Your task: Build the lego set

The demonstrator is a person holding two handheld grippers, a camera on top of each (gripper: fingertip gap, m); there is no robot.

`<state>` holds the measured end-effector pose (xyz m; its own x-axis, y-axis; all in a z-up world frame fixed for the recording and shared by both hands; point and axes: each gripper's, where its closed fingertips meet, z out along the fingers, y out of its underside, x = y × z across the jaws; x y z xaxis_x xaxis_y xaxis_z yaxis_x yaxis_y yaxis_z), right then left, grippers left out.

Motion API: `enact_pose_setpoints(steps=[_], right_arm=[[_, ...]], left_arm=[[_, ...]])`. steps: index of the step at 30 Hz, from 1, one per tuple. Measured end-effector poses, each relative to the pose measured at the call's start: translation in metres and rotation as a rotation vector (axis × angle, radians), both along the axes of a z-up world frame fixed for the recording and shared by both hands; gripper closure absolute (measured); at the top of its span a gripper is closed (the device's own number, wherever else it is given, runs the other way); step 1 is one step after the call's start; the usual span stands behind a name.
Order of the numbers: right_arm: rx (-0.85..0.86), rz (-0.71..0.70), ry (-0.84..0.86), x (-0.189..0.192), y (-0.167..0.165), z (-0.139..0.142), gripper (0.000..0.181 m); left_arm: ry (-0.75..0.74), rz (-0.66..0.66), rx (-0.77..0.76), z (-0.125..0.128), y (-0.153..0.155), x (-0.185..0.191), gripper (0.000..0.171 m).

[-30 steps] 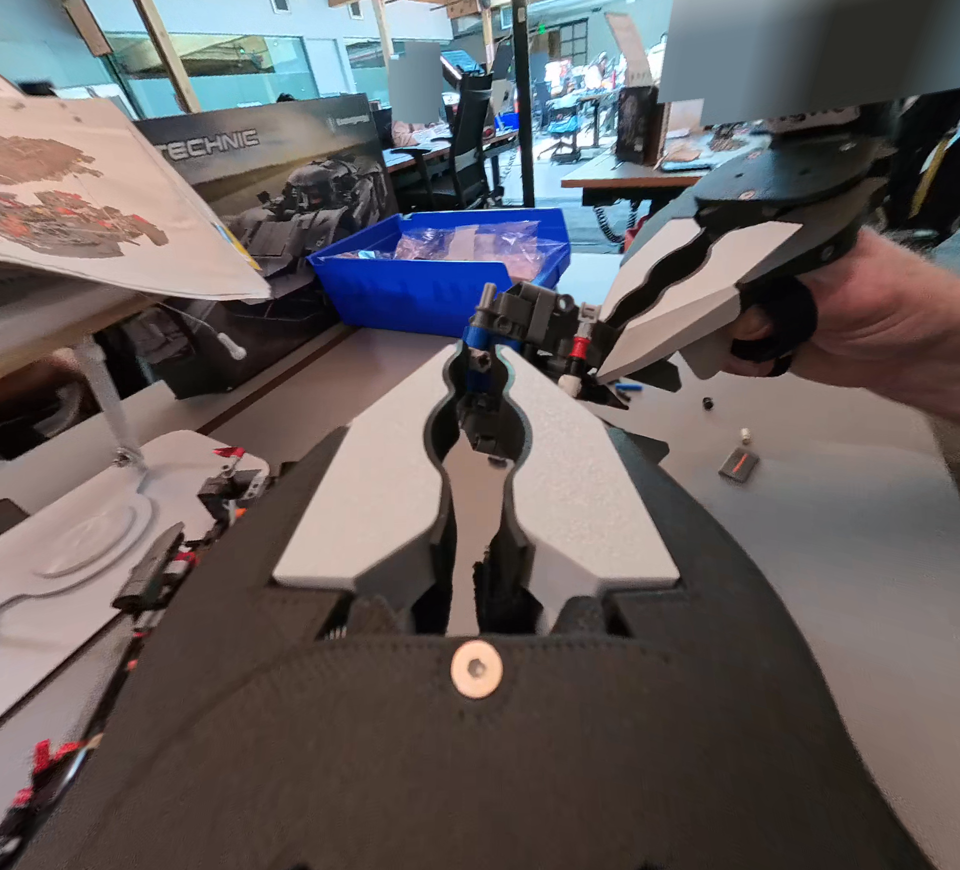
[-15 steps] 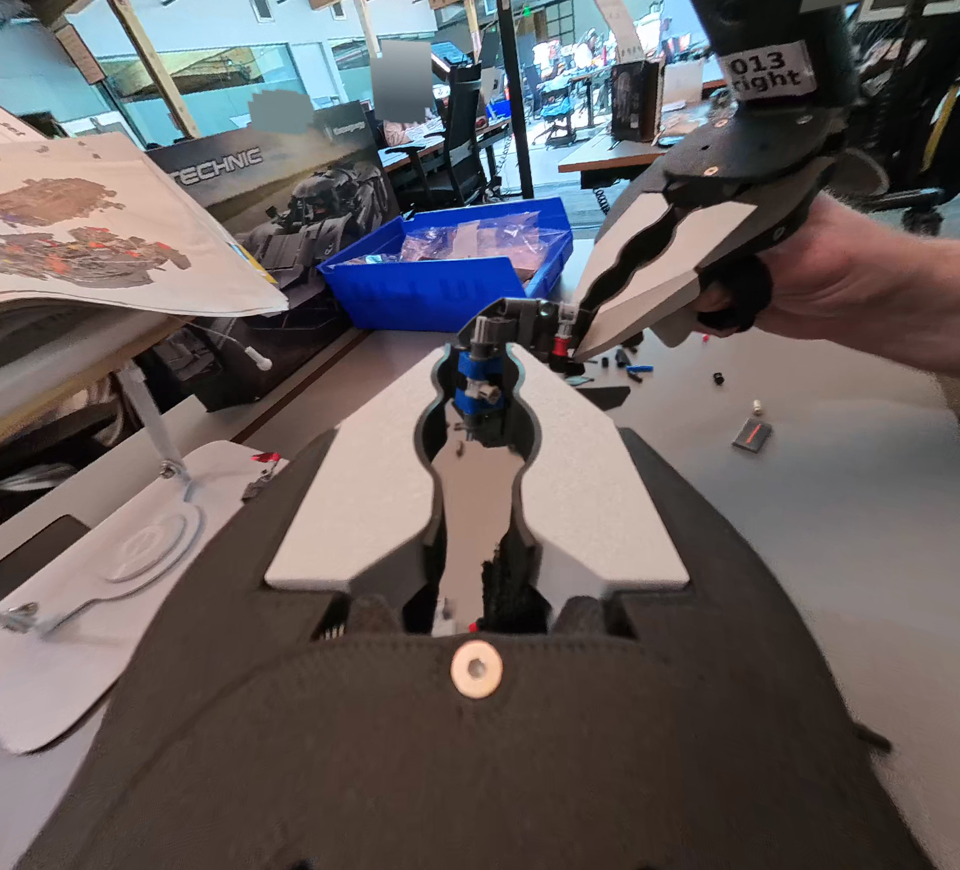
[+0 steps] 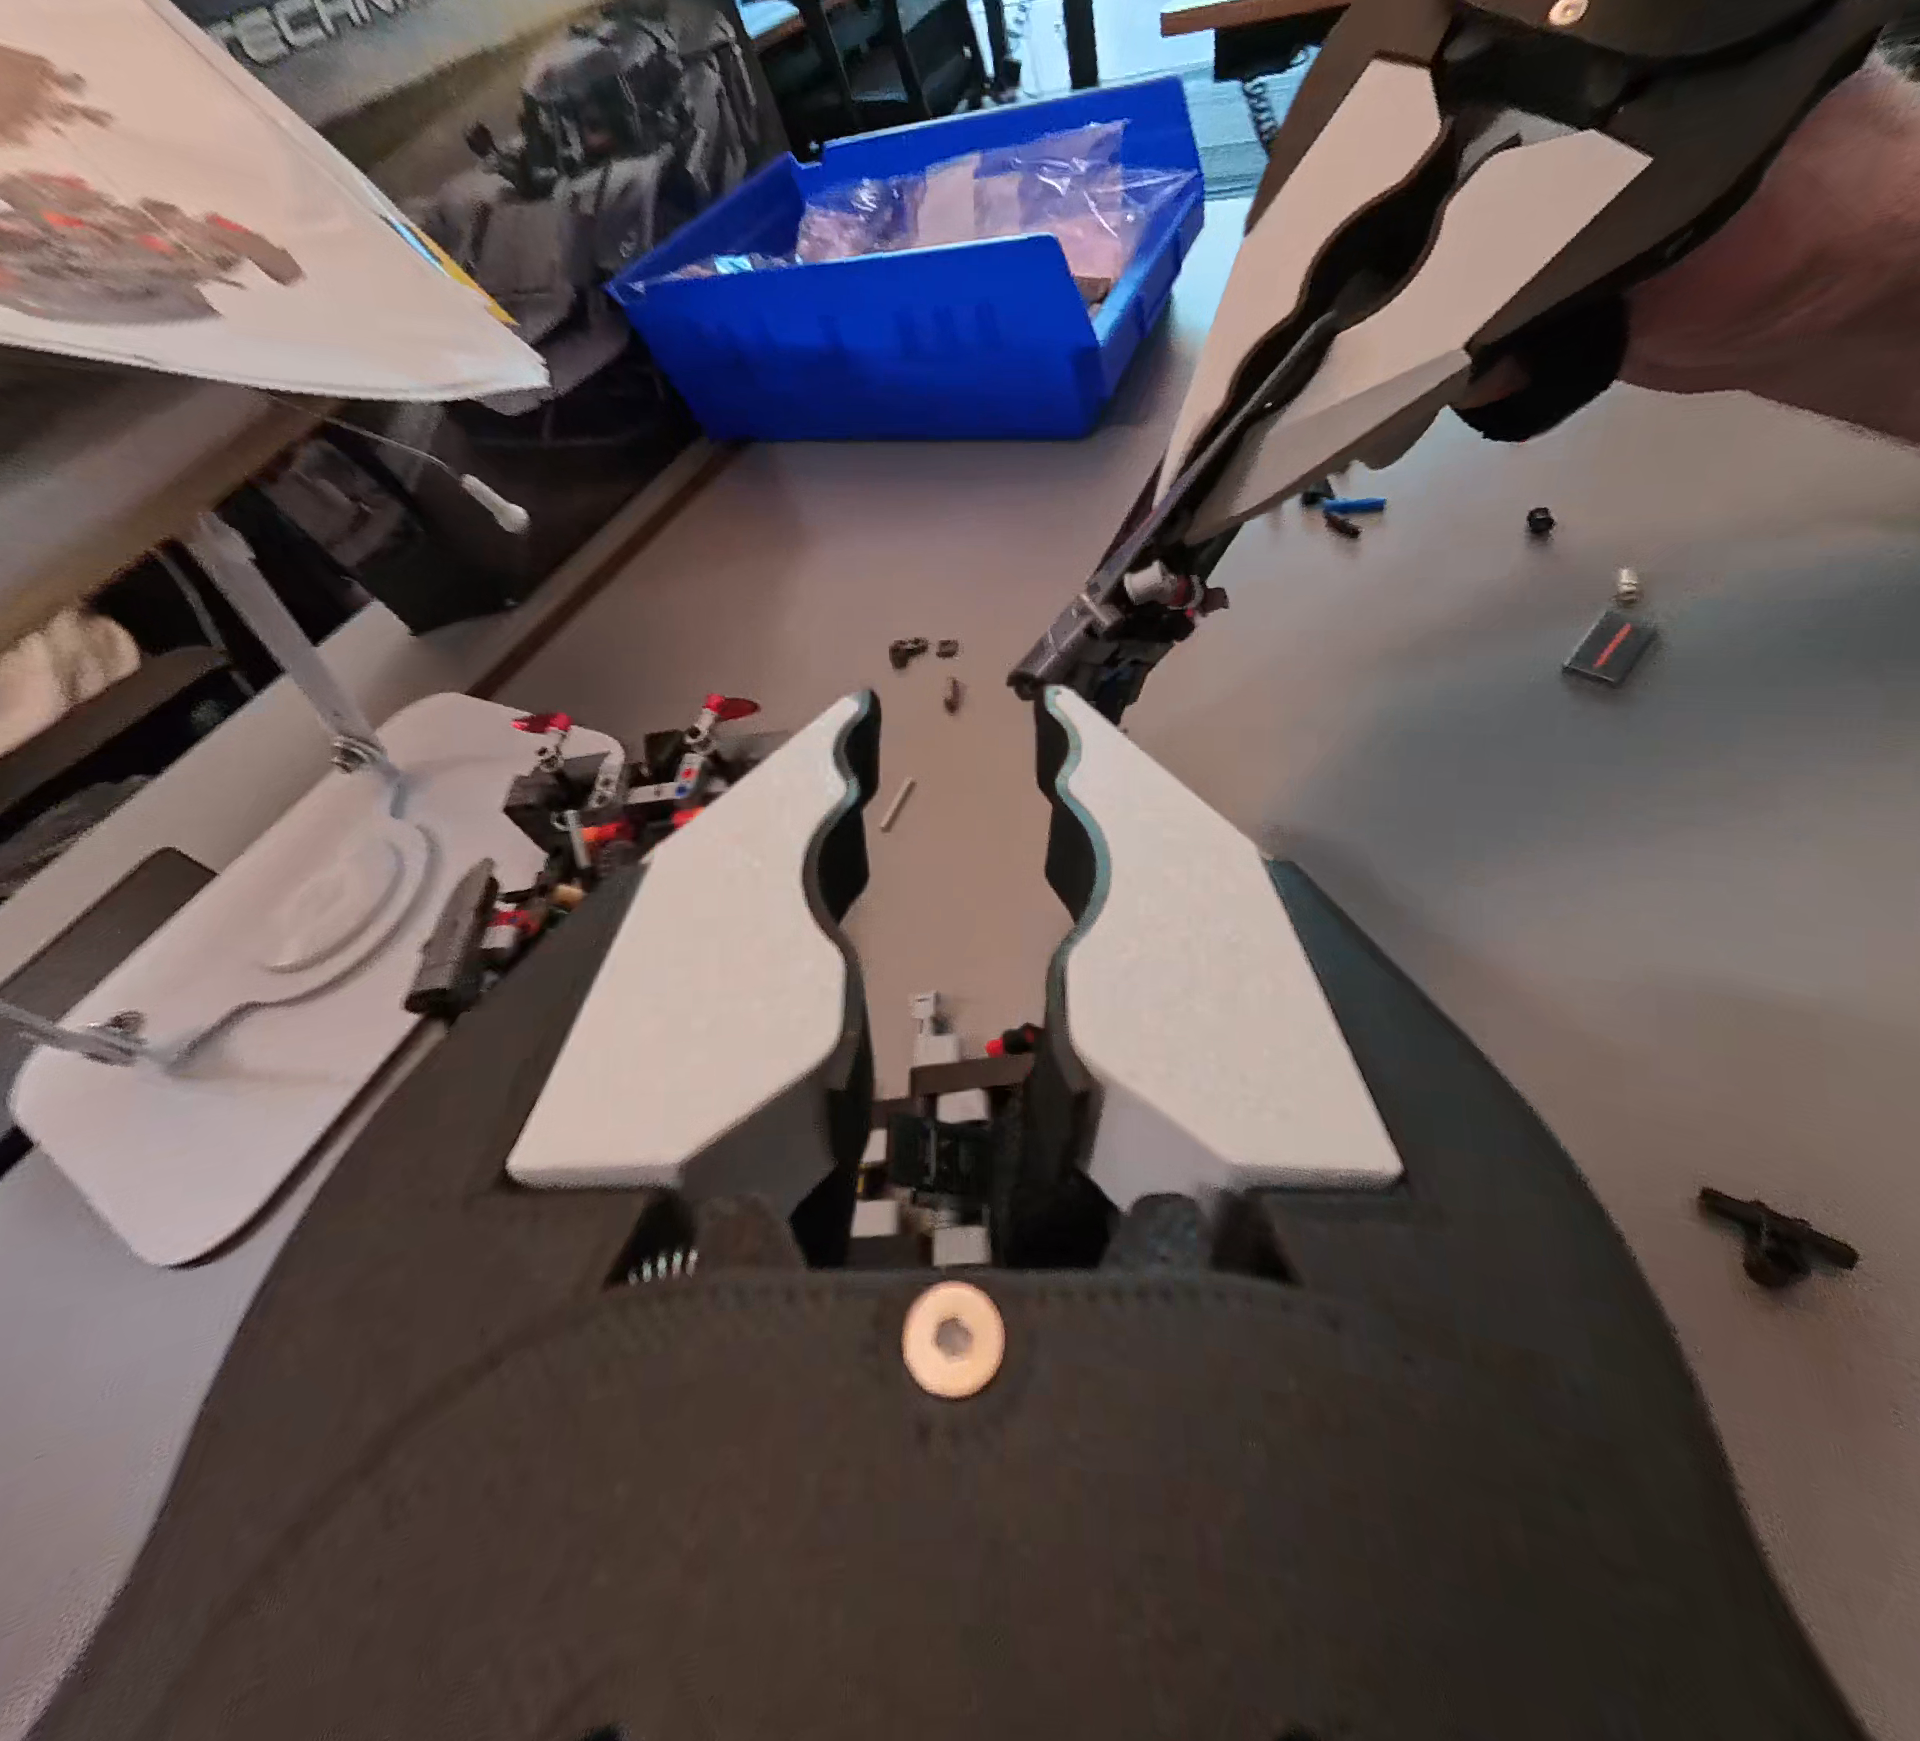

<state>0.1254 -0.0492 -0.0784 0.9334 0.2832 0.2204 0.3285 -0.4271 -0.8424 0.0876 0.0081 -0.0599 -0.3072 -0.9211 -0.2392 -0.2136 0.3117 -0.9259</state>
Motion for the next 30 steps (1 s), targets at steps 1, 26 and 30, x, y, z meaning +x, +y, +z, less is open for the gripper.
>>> enact_pose_setpoints(steps=[1, 26, 30], right_arm=[[-0.002, 0.003, -0.005, -0.001, -0.001, -0.001, 0.181], [0.171, 0.249, 0.369, -0.032, -0.013, 0.051, 0.176], [0.208, 0.231, 0.421, -0.019, -0.018, 0.063, 0.154]], left_arm=[[0.011, -0.011, -0.011, -0.004, -0.003, 0.001, 0.143], [-0.037, -0.211, -0.054, -0.001, -0.051, 0.005, 0.139], [-0.096, -0.068, 0.29, 0.005, -0.034, 0.011, 0.139]])
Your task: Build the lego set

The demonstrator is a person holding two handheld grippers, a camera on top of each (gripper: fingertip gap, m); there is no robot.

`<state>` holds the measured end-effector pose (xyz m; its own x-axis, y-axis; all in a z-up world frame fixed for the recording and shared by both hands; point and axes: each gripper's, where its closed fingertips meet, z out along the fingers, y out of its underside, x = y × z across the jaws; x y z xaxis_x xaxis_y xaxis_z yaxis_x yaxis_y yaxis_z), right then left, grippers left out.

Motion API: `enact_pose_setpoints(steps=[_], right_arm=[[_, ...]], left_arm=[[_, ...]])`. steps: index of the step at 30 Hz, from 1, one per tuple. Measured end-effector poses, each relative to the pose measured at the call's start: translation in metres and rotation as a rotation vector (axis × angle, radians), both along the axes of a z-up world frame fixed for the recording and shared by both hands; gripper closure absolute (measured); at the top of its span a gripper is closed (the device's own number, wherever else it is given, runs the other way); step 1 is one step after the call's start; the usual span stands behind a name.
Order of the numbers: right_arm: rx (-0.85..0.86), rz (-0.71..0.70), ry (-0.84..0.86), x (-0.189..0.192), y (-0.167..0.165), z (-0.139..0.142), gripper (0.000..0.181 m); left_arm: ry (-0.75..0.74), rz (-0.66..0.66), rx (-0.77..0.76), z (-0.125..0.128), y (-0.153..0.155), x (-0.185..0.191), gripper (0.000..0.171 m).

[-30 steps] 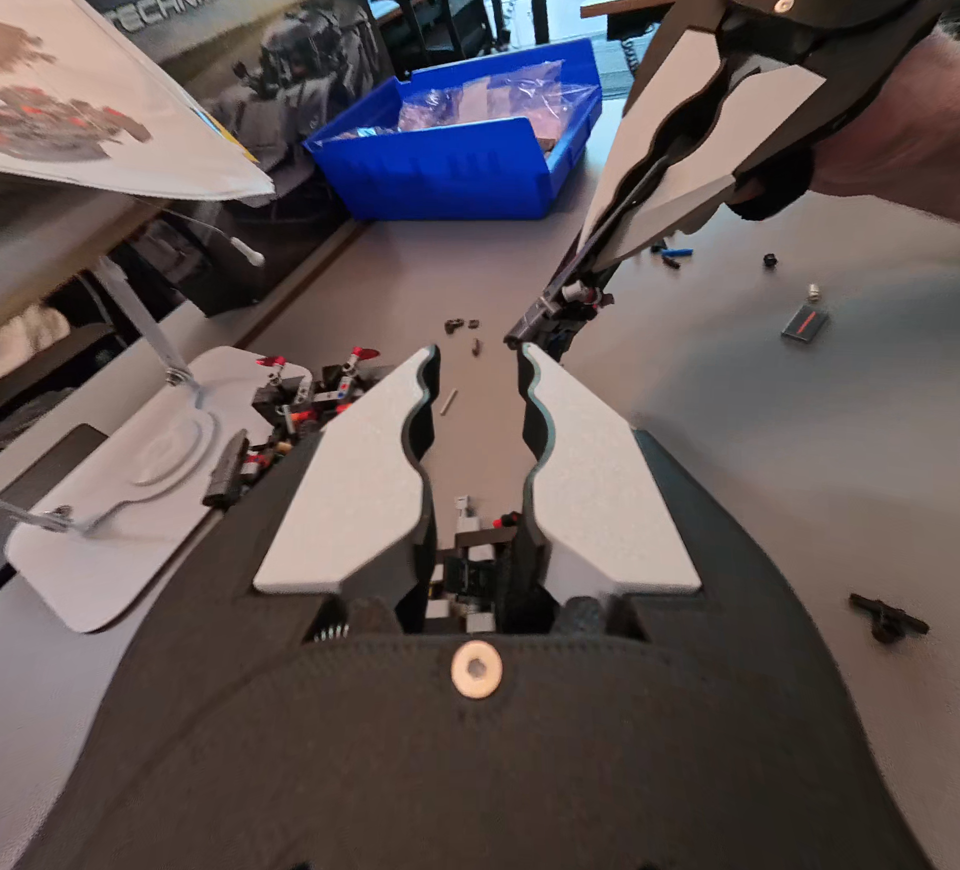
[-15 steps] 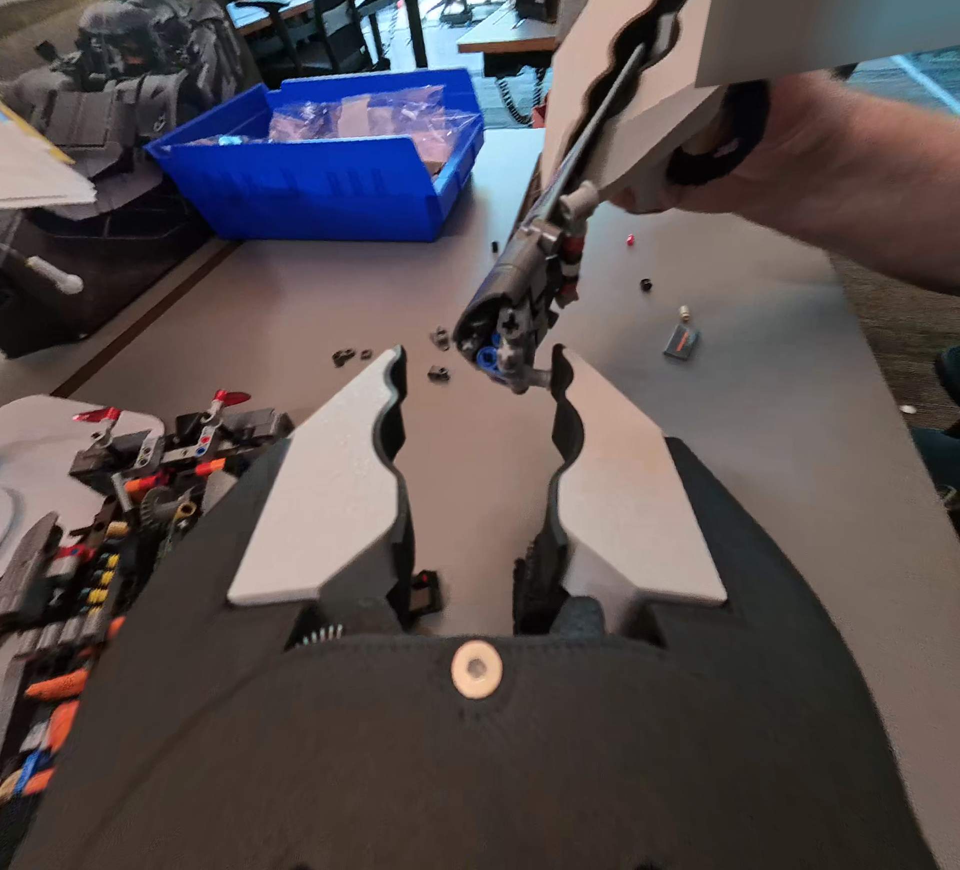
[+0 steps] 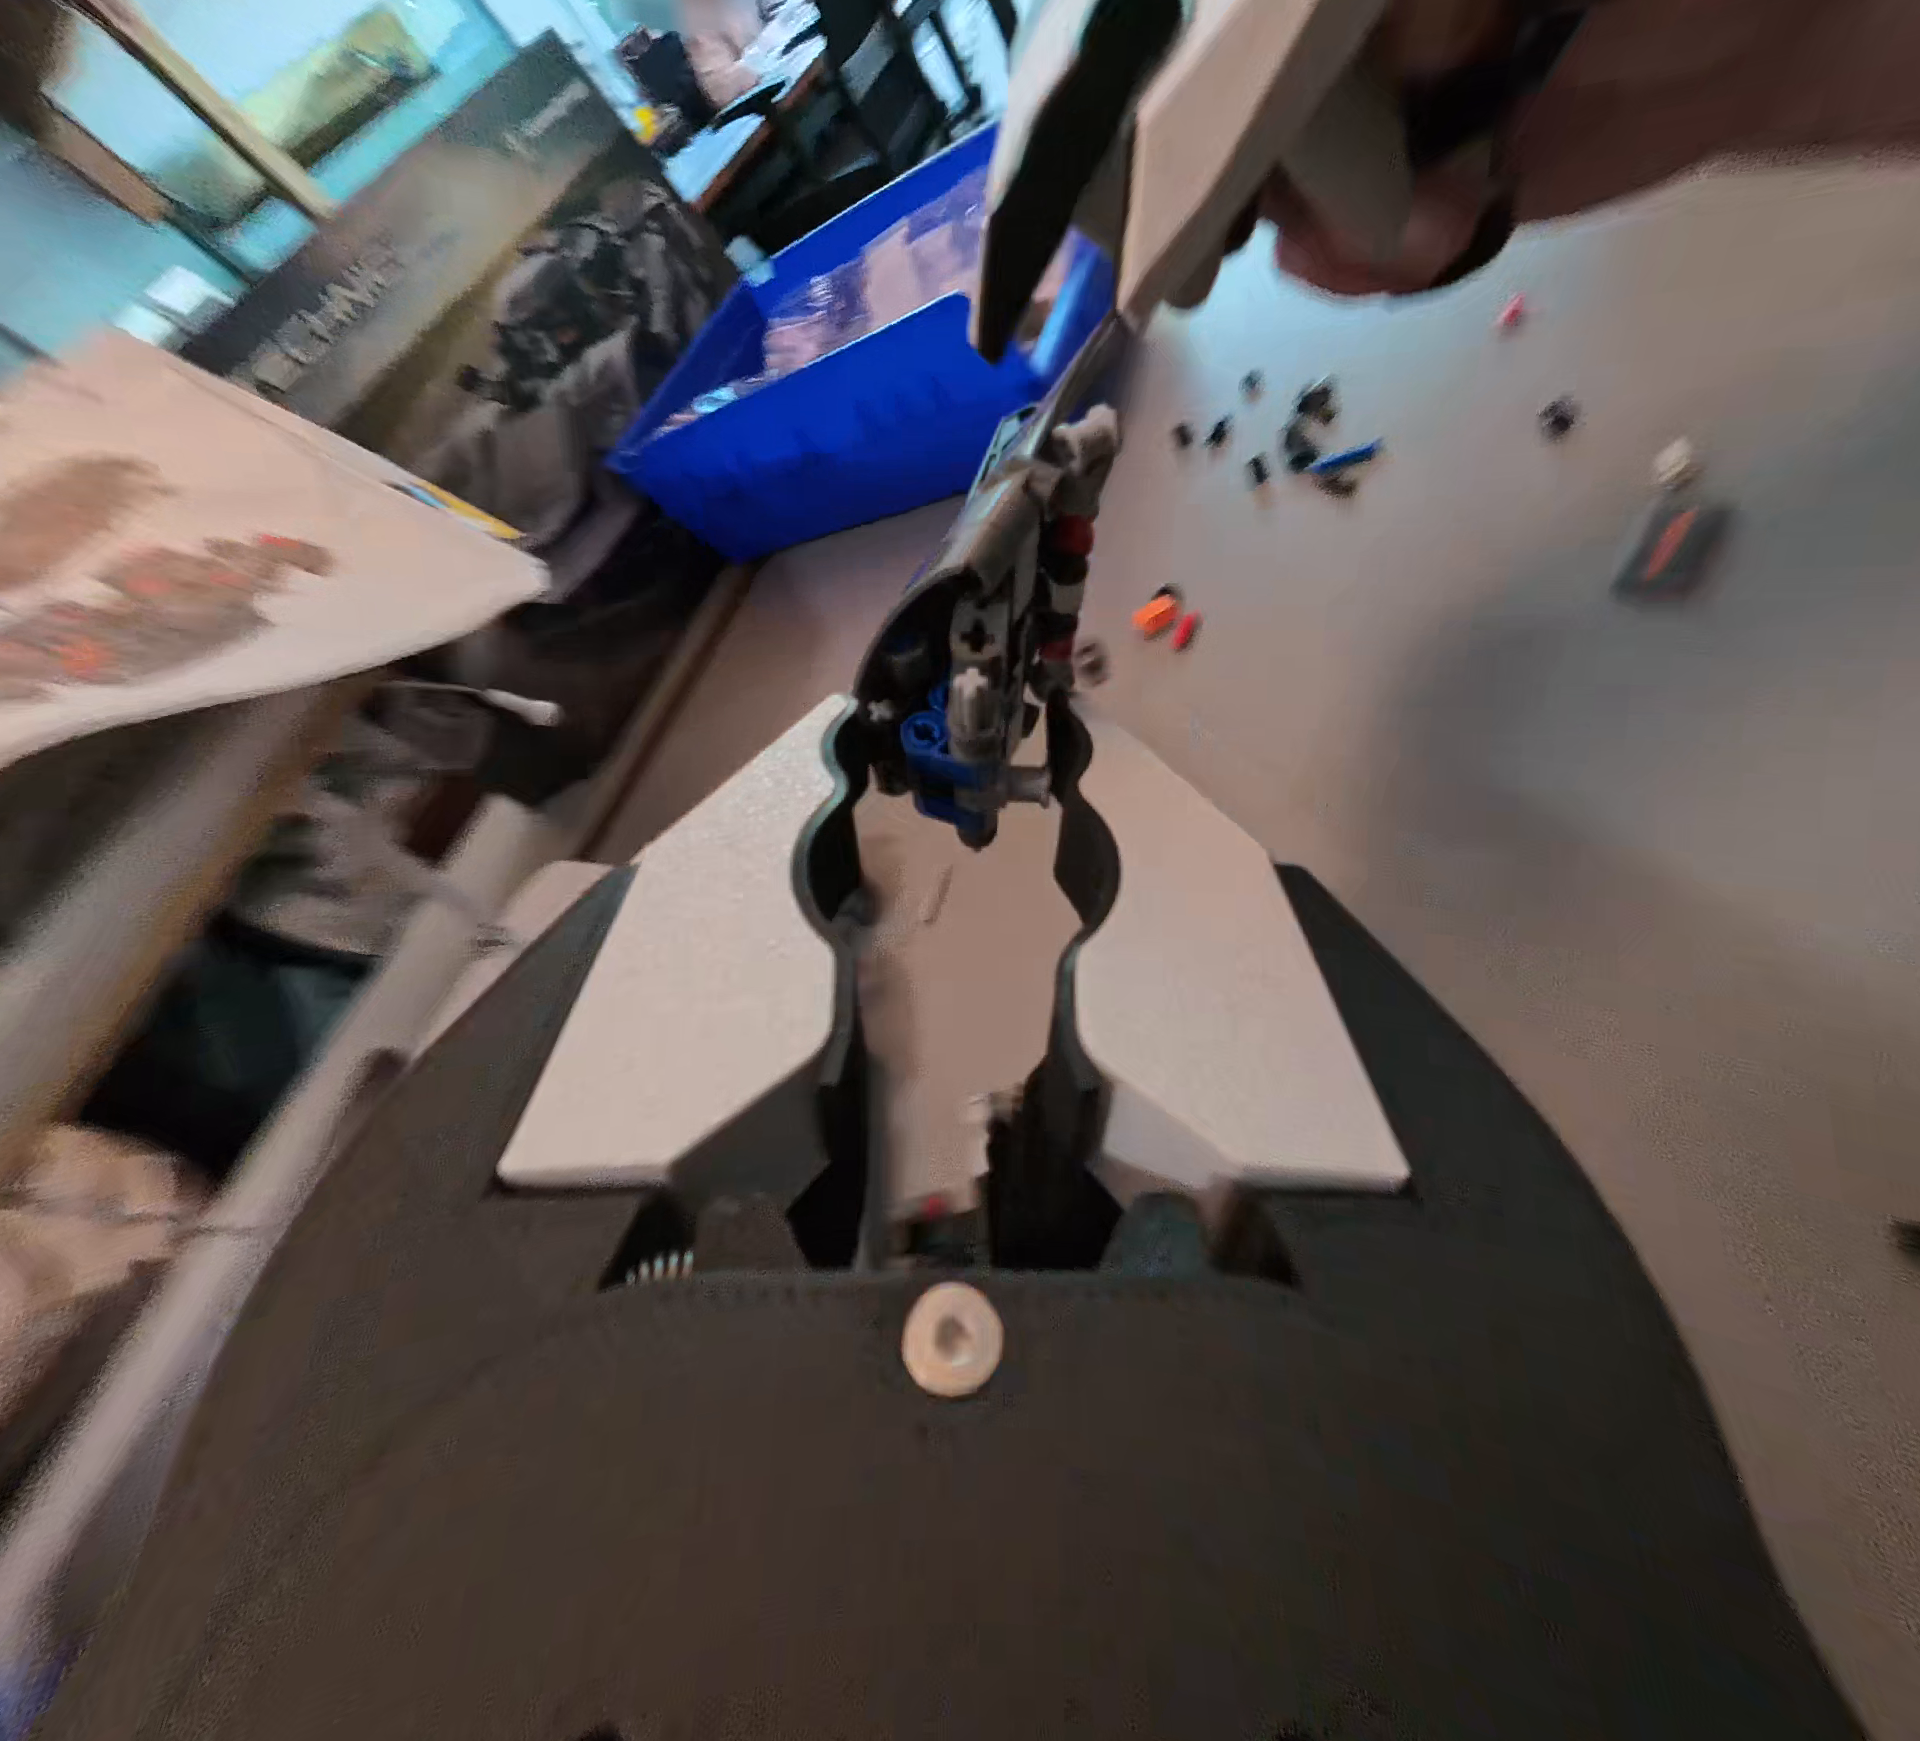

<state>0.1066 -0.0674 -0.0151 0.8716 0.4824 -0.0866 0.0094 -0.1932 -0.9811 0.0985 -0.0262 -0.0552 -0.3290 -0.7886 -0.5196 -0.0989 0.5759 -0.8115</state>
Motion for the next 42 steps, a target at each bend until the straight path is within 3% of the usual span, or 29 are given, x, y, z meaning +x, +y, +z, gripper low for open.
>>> enact_pose_setpoints(steps=[3, 8, 14, 18, 23, 26, 32, 42], right_arm=[[-0.019, -0.045, -0.069, 0.012, -0.002, 0.0, 0.141], [-0.048, -0.104, -0.305, 0.011, 0.0, -0.003, 0.13], [-0.095, -0.182, -0.79, 0.011, 0.011, -0.029, 0.124], [-0.061, -0.234, -0.952, 0.014, 0.02, -0.037, 0.151], [-0.03, -0.258, -1.04, 0.018, 0.022, -0.042, 0.155], [-0.011, -0.272, -1.092, 0.023, 0.022, -0.039, 0.161], [0.035, -0.265, -1.197, 0.029, 0.019, -0.027, 0.161], [0.145, -0.319, -1.363, 0.029, 0.015, -0.011, 0.162]], left_arm=[[-0.049, 0.06, 0.251, 0.004, 0.003, 0.003, 0.14], [-0.079, 0.078, 0.444, 0.01, 0.0, 0.005, 0.14], [-0.092, 0.069, 0.491, 0.02, -0.01, 0.006, 0.14], [-0.101, 0.047, 0.511, 0.023, -0.02, 0.007, 0.14], [-0.08, 0.062, 0.496, 0.018, -0.017, 0.008, 0.14], [-0.072, 0.054, 0.415, 0.02, -0.018, 0.008, 0.133], [0.004, -0.034, 0.106, 0.025, -0.024, 0.004, 0.117], [0.169, -0.184, -0.529, 0.034, -0.026, 0.003, 0.089]])
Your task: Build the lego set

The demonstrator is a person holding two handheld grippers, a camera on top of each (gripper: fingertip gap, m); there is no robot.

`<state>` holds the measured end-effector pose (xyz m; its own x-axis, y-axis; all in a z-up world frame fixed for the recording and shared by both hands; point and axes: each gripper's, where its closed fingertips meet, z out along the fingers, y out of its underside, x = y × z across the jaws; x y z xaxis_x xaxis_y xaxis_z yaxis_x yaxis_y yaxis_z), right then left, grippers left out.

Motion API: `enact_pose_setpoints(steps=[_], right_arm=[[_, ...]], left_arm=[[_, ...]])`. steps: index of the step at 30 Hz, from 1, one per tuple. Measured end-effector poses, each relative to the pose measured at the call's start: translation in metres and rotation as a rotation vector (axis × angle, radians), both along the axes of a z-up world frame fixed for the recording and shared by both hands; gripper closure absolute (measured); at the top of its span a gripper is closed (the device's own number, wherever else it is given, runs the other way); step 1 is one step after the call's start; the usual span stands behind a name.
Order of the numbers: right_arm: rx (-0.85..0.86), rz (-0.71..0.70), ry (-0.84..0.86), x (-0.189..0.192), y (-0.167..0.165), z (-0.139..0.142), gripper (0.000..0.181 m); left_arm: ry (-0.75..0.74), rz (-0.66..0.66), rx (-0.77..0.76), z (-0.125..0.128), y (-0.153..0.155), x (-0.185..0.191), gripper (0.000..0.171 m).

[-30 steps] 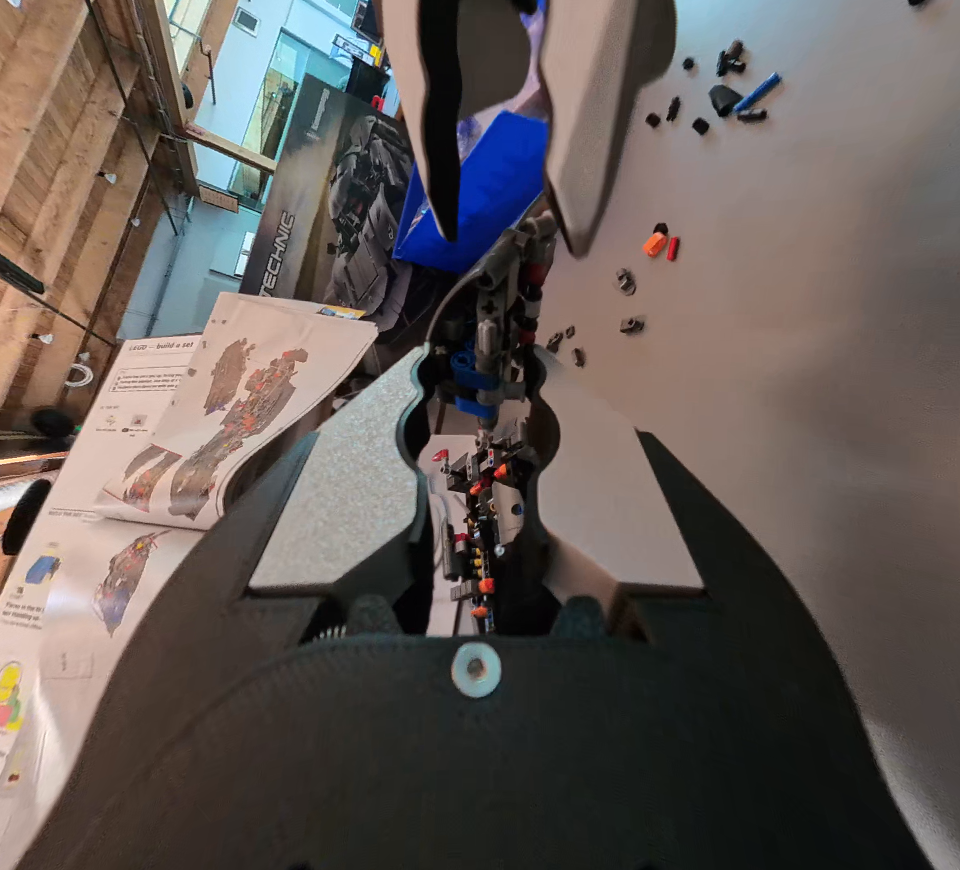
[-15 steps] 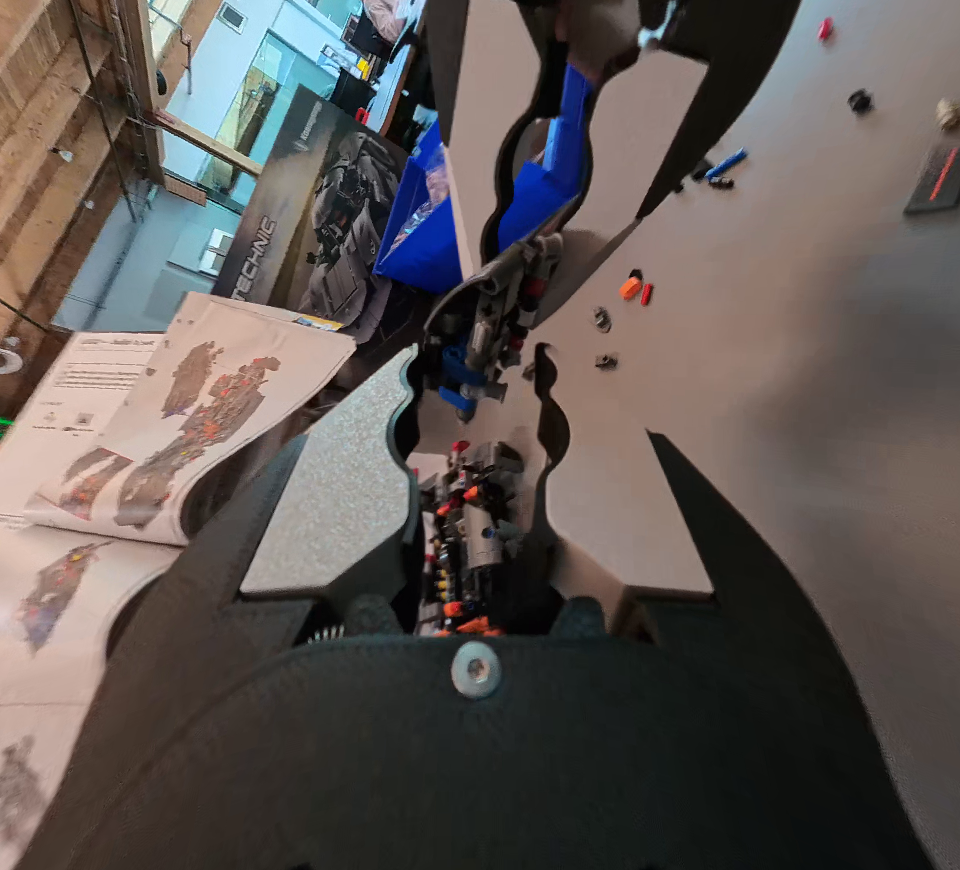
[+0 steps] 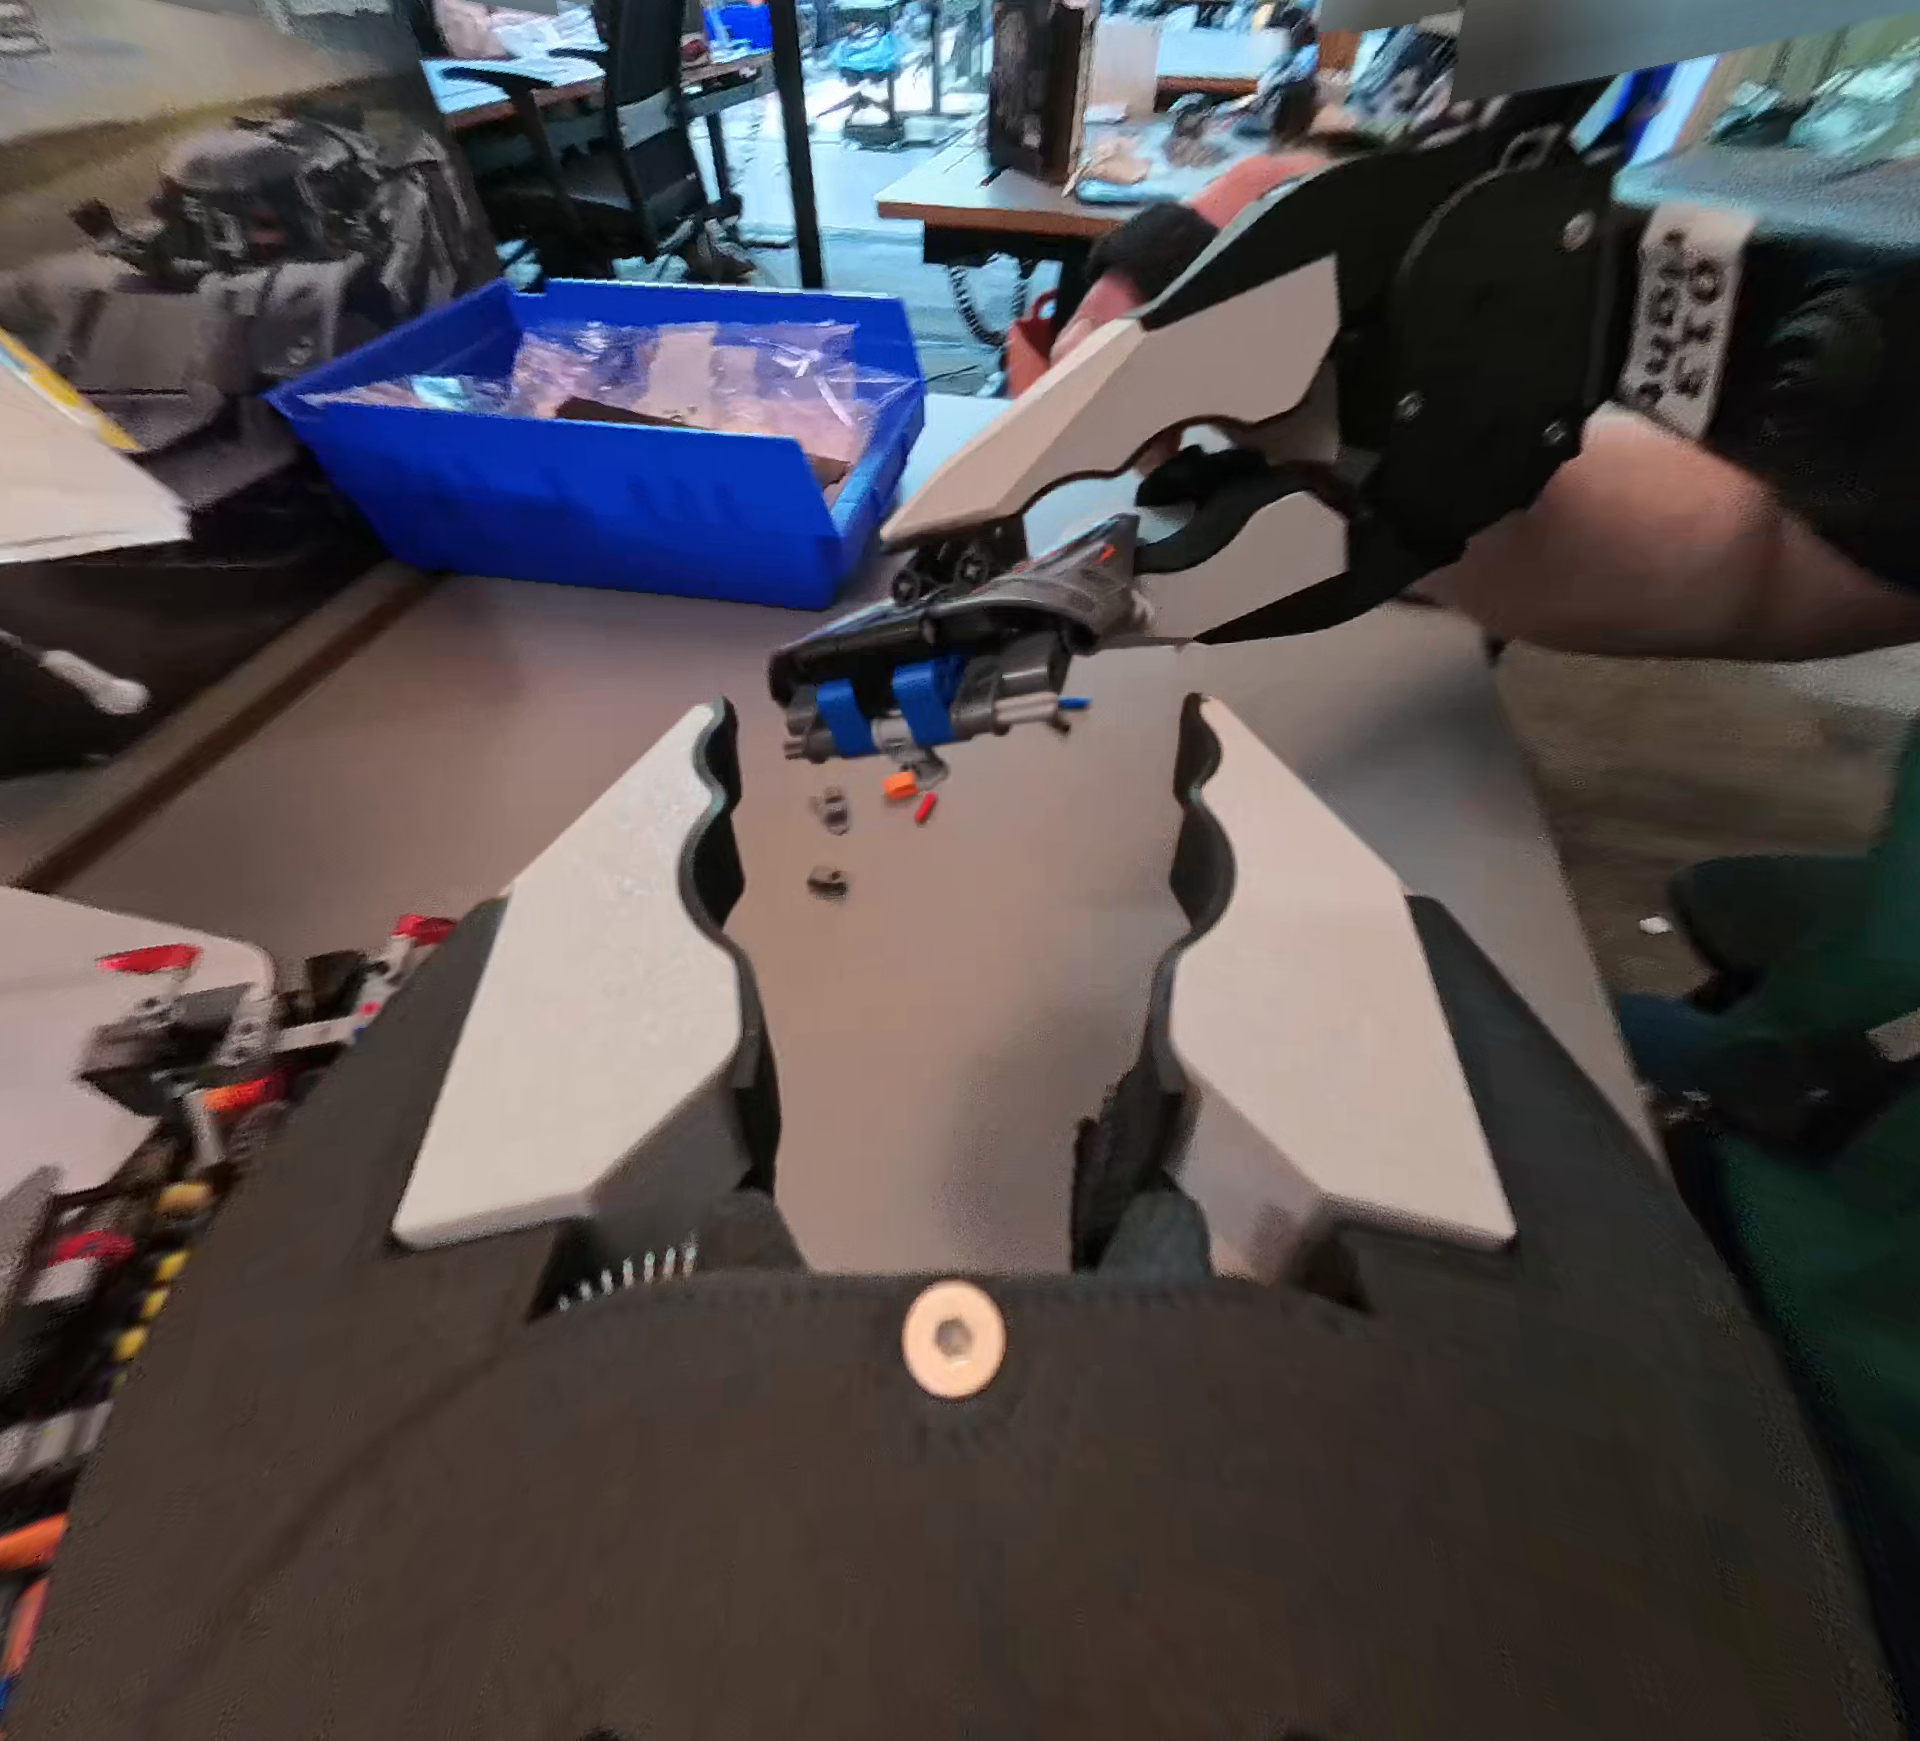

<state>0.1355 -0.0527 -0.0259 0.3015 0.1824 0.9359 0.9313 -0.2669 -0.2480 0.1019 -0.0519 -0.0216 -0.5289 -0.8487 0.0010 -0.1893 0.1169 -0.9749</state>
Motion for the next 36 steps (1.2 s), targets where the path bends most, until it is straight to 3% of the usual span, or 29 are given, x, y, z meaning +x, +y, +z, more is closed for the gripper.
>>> enact_pose_setpoints(steps=[3, 5, 8, 10, 12, 16, 20, 24, 28, 32, 36], right_arm=[[0.013, 0.005, -0.009, 0.0, -0.003, 0.002, 0.162], [0.006, 0.021, -0.008, -0.003, -0.005, 0.001, 0.162], [-0.008, 0.046, 0.001, -0.007, -0.007, -0.002, 0.162], [-0.023, 0.061, 0.053, -0.009, -0.008, -0.001, 0.162], [-0.051, 0.107, 0.093, -0.013, -0.01, -0.003, 0.162], [-0.087, 0.121, 0.168, -0.012, -0.013, -0.003, 0.162], [-0.121, 0.128, 0.189, -0.012, -0.014, -0.004, 0.162], [-0.101, 0.124, 0.249, -0.009, -0.016, 0.002, 0.161], [-0.106, 0.079, 0.348, 0.006, -0.021, 0.008, 0.14], [-0.156, 0.058, 0.322, 0.014, -0.028, 0.001, 0.165], [-0.143, 0.016, 0.299, 0.019, -0.028, 0.002, 0.167]], left_arm=[[-0.008, -0.019, -0.061, 0.003, -0.002, 0.0, 0.096], [-0.031, -0.001, -0.013, 0.002, -0.001, 0.0, 0.106], [-0.104, 0.032, 0.207, 0.0, -0.004, 0.002, 0.115], [-0.13, 0.059, 0.397, -0.006, -0.003, 0.006, 0.112], [-0.168, 0.072, 0.492, -0.005, -0.004, 0.008, 0.117], [-0.203, 0.147, 0.662, -0.002, 0.009, 0.015, 0.11], [-0.291, 0.075, 0.743, 0.006, -0.01, 0.01, 0.144], [-0.322, 0.105, 0.798, 0.011, -0.01, 0.012, 0.146], [-0.32, 0.139, 0.872, 0.008, -0.005, 0.015, 0.147], [-0.336, 0.125, 0.883, 0.011, -0.011, 0.015, 0.148], [-0.355, 0.142, 0.927, 0.013, -0.015, 0.016, 0.149]])
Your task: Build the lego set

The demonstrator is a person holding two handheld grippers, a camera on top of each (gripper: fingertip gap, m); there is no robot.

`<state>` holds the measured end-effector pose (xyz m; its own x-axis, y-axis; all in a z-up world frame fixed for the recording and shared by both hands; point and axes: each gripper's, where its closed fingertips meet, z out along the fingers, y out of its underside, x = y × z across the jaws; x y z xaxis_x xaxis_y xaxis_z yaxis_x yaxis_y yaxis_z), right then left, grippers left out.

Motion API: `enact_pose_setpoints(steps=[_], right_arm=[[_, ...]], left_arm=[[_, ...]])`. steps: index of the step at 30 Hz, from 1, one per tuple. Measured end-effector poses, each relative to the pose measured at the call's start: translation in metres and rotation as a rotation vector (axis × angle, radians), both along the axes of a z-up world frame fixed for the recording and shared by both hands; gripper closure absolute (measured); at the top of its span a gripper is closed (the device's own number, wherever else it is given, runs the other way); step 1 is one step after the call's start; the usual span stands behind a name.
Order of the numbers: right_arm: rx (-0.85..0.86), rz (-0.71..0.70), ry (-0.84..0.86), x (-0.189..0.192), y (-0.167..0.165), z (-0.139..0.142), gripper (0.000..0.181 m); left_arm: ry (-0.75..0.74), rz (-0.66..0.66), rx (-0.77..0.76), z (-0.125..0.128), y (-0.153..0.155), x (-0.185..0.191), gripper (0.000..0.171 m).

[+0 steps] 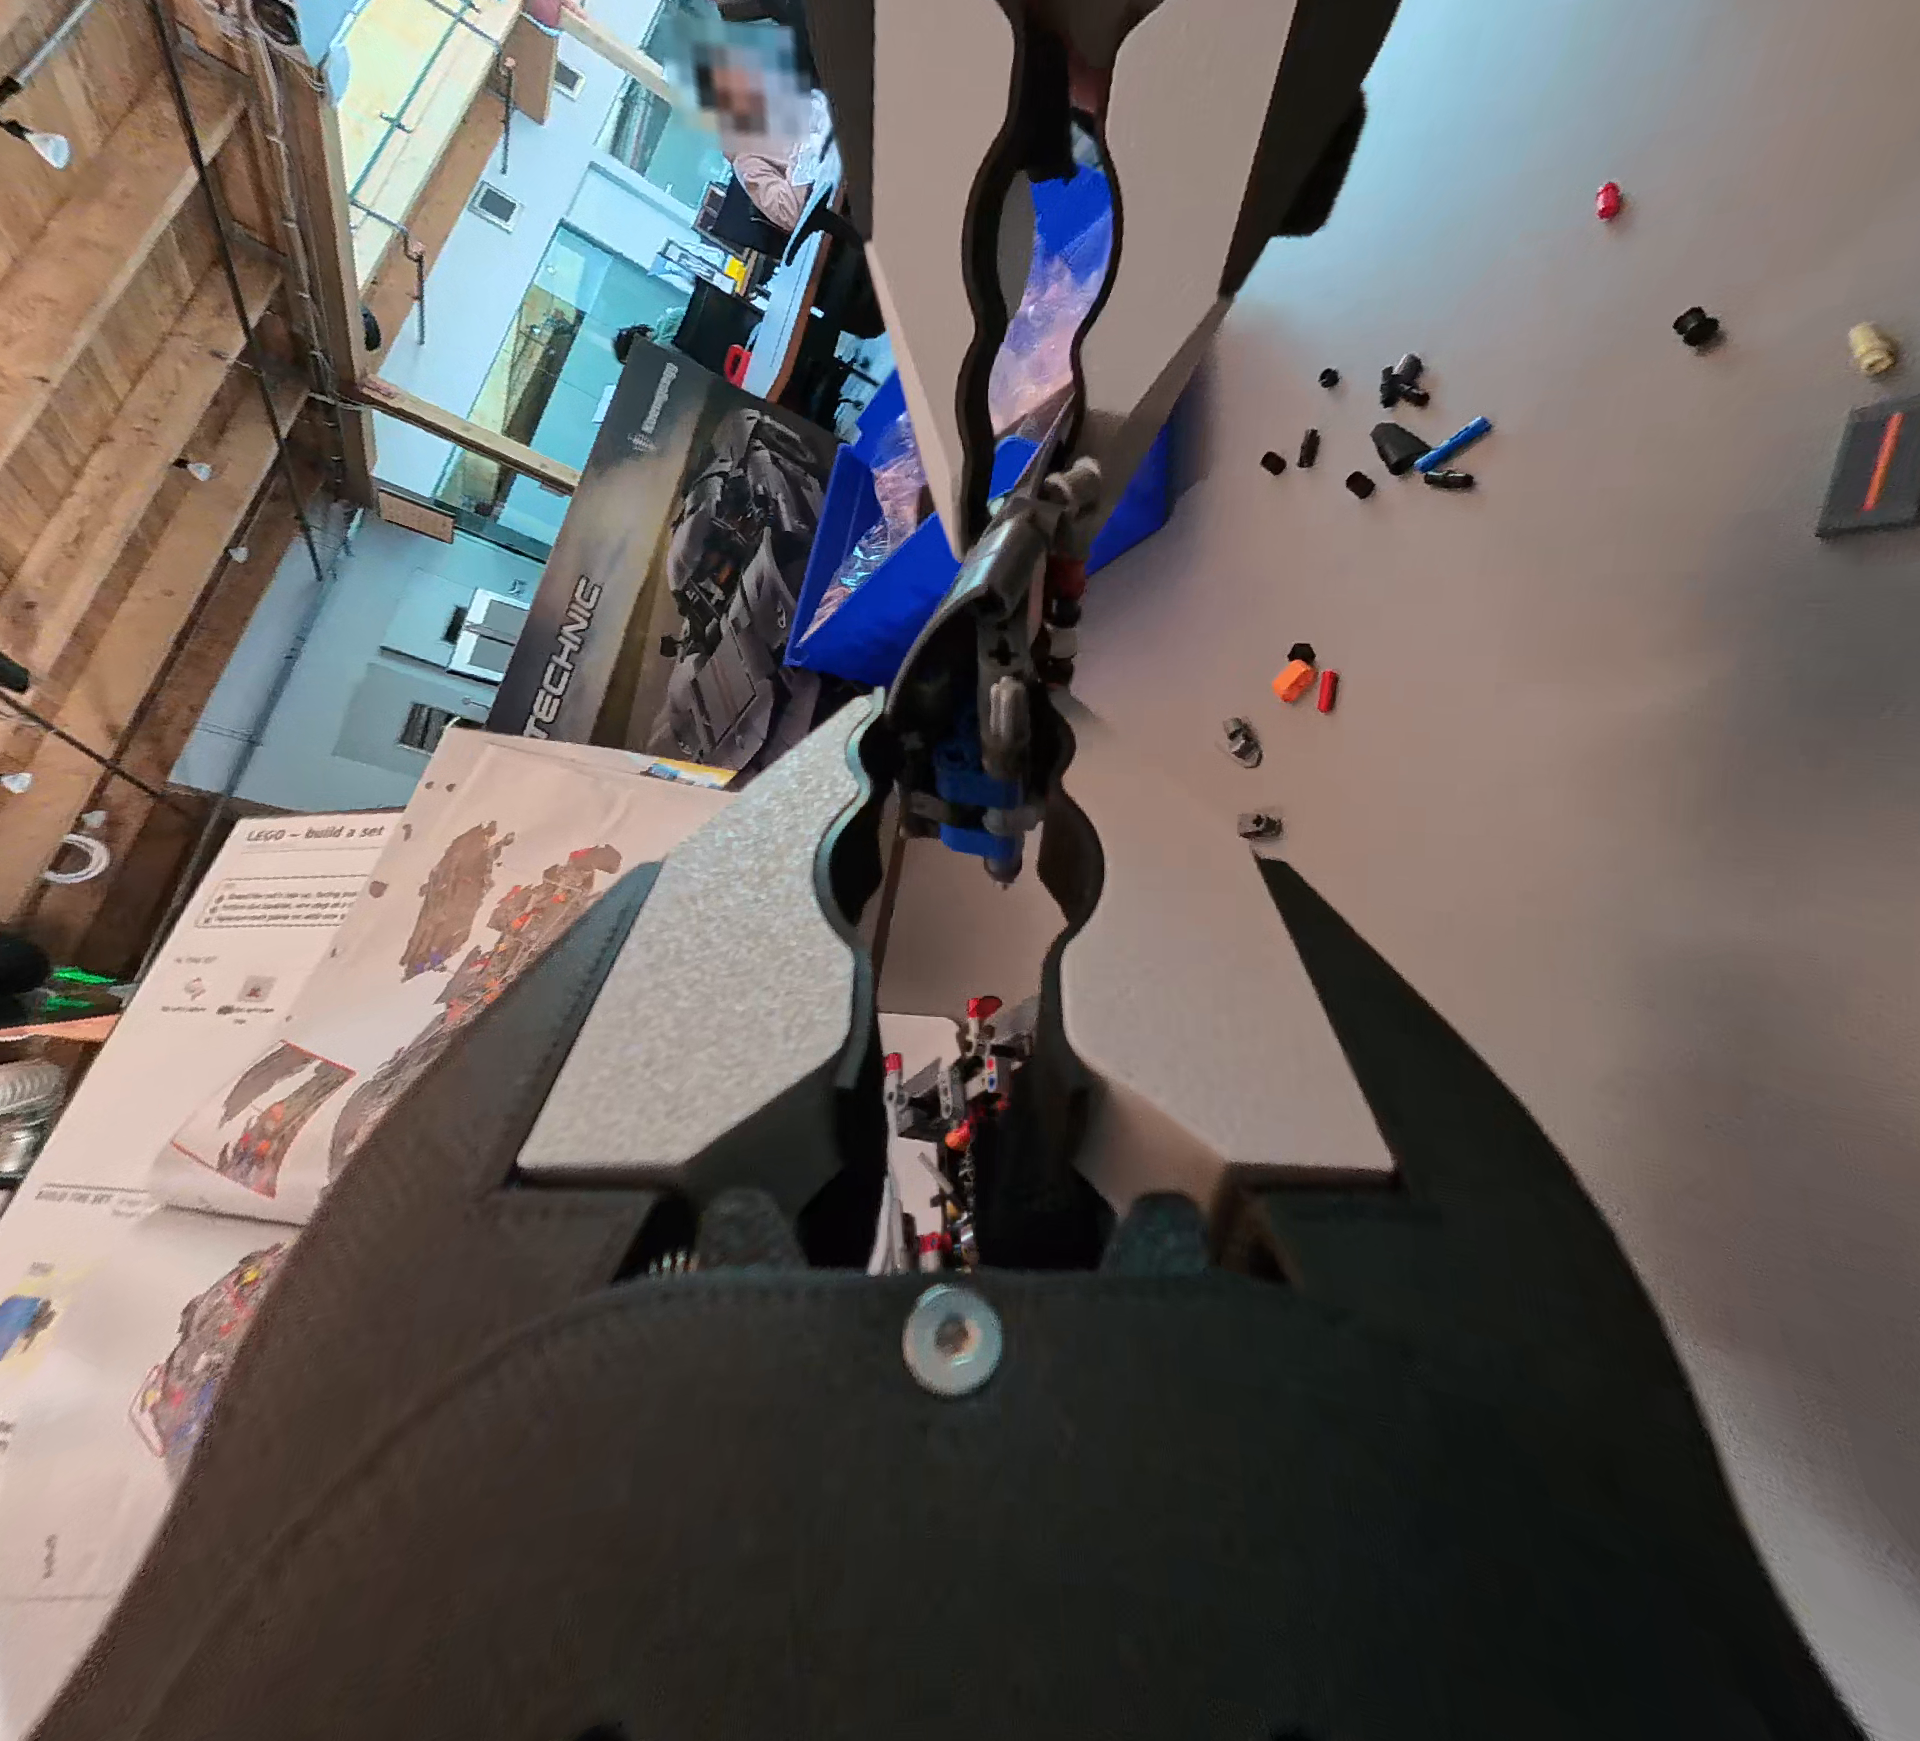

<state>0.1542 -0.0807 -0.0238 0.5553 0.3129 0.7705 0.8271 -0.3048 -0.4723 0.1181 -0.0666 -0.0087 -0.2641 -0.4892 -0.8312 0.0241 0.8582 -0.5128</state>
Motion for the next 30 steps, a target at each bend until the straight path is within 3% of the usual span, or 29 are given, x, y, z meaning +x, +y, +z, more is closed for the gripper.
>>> enact_pose_setpoints(steps=[7, 25, 29, 30], right_arm=[[0.094, -0.121, -0.12, 0.007, -0.003, 0.007, 0.167], [0.092, -0.153, -0.124, 0.009, -0.027, 0.012, 0.17], [0.092, -0.121, -0.059, 0.007, -0.035, 0.013, 0.162], [0.085, -0.112, -0.028, 0.008, -0.037, 0.015, 0.151]], left_arm=[[-0.055, 0.082, 0.072, 0.003, 0.001, 0.005, 0.15], [-0.089, 0.086, 0.112, 0.008, -0.011, 0.01, 0.149], [-0.079, 0.077, 0.117, 0.008, -0.013, 0.011, 0.15], [-0.069, 0.062, 0.126, 0.006, -0.015, 0.011, 0.15]])
